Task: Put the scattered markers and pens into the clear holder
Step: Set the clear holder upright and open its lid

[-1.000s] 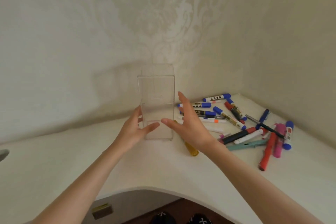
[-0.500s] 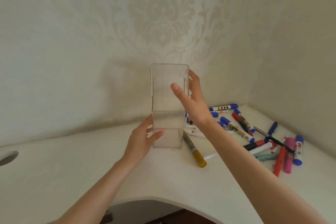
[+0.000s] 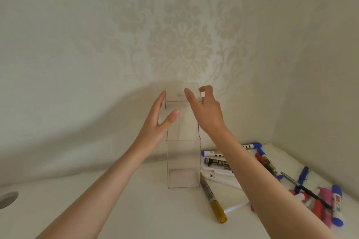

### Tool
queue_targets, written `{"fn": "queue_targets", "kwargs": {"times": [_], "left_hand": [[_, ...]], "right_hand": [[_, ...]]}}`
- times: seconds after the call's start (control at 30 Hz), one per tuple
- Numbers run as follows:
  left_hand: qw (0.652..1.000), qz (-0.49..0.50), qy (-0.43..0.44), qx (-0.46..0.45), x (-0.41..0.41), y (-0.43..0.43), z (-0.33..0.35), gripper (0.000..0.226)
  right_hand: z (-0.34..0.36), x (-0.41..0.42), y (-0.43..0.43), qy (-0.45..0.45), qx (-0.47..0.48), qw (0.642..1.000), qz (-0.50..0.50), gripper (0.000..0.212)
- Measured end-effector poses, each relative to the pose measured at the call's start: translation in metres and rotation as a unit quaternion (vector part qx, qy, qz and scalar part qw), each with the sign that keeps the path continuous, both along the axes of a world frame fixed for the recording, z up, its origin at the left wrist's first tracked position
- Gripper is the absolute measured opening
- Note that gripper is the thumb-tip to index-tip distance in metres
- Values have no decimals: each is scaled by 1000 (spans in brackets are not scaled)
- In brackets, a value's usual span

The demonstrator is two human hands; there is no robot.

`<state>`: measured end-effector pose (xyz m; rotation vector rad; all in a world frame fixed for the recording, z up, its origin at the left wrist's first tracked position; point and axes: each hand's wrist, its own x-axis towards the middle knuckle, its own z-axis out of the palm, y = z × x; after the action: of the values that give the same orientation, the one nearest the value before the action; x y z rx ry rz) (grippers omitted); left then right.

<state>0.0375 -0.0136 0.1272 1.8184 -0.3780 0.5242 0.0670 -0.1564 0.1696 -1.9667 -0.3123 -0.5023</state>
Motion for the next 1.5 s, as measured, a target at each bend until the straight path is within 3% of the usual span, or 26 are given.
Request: {"fn": "queue_targets", "kwargs": {"times": [0.2, 0.37, 0.47, 0.53, 0.63, 0.8, 0.97, 1.03, 1.17, 1.27, 1.37, 1.5], "left_hand": [[999, -9, -30, 21, 6, -6, 8, 72], [997, -49, 13, -57, 14, -1, 21, 83], [993, -30, 19, -109, 18, 2, 25, 62], [996, -13, 10, -83, 21, 4, 25, 42], [998, -10, 10, -55, 25, 8, 27, 38], [992, -14, 106, -61, 21, 16, -6, 54], [975, -89, 203, 3, 0, 22, -52, 113], [974, -91, 204, 26, 1, 22, -57, 125], [977, -79, 194, 33, 4, 20, -58, 116], [978, -86, 189, 23, 3, 22, -63, 123], [978, -69, 195, 18, -3, 22, -84, 125], [979, -36, 185, 76, -19, 21, -127, 89]], "right_hand": [[-11, 3, -20, 5, 66, 992, 108, 67], [-16, 9, -29, 21, 111, 980, 165, 53], [-22, 15, -31, 13, 115, 980, 162, 54], [-24, 19, -30, 16, 110, 981, 157, 55], [-26, 23, -28, 23, 121, 982, 140, 47], [-32, 19, -27, 37, 99, 983, 150, 40], [-35, 15, -27, 45, 94, 982, 155, 43], [-34, 14, -28, 54, 79, 982, 163, 46], [-35, 9, -39, 76, 26, 984, 157, 50], [-53, 1, -67, 102, -14, 988, 118, 42], [-94, -23, -104, 142, -113, 981, 73, 31], [-143, -59, -124, 210, -262, 941, 42, 27]]}}
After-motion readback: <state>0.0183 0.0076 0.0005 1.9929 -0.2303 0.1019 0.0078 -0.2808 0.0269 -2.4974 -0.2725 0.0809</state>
